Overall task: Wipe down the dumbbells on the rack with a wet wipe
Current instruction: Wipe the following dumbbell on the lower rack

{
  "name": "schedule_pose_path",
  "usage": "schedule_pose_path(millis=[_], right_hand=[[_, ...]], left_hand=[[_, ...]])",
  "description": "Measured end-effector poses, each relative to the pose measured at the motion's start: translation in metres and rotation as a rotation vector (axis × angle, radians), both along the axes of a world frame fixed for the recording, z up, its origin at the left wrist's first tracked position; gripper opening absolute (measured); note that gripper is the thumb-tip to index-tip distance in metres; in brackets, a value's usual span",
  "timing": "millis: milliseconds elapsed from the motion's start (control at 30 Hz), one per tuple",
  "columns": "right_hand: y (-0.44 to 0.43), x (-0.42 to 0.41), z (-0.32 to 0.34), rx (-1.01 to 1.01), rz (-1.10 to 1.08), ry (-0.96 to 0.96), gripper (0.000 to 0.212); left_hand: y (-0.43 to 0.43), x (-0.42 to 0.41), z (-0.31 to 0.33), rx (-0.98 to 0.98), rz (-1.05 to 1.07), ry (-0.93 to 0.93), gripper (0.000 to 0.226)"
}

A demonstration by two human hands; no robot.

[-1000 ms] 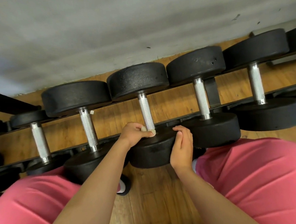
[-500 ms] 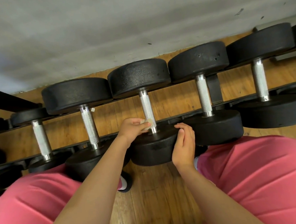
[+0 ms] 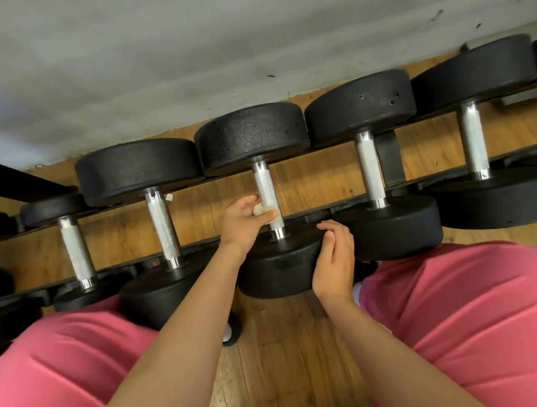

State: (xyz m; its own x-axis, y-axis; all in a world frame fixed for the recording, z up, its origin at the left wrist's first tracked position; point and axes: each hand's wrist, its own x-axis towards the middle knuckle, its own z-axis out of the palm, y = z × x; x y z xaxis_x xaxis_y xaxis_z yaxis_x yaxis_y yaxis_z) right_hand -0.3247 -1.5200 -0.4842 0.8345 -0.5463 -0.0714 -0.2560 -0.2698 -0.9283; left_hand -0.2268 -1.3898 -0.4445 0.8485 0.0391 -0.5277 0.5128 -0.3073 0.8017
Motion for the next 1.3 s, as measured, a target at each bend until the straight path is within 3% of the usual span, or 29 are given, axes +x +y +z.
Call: schedule_pose_path(millis=[167,300,467,600,800,1000,1300], right_hand=[[0.0,0.0,0.001,0.003,-0.002,-0.006,0.032],[0.0,0.001,0.001,0.005,-0.003,-0.009,0.031],[0.001,-0.001,0.001,0.015,0.001,-0.002,0.029],[0.001,0.0,0.001,0.014,-0.003,-0.007,0.031],[0.0,-0.001,0.0,0.005,-0.004,-0.015,0.028],[0.0,-0.001,0.002,0.02,0.003,0.005,0.027],[0.0,0.0,-0.001,0.017,0.002,0.005,0.028]], left_hand=[[0.007,0.003,0.001,0.099,0.056,-0.06,0.044],[-0.001,0.008,0.008,0.039,0.044,-0.045,0.059],[-0.005,0.006,0.006,0.133,0.171,-0.134,0.031],[-0.011,0.01,0.008,0.069,0.215,-0.106,0.045],[-0.003,0.011,0.002,0.052,0.3,-0.1,0.021],[-0.007,0.006,0.001,-0.051,0.375,-0.059,0.033],[-0.008,0.006,0.005,-0.198,0.341,-0.068,0.019]])
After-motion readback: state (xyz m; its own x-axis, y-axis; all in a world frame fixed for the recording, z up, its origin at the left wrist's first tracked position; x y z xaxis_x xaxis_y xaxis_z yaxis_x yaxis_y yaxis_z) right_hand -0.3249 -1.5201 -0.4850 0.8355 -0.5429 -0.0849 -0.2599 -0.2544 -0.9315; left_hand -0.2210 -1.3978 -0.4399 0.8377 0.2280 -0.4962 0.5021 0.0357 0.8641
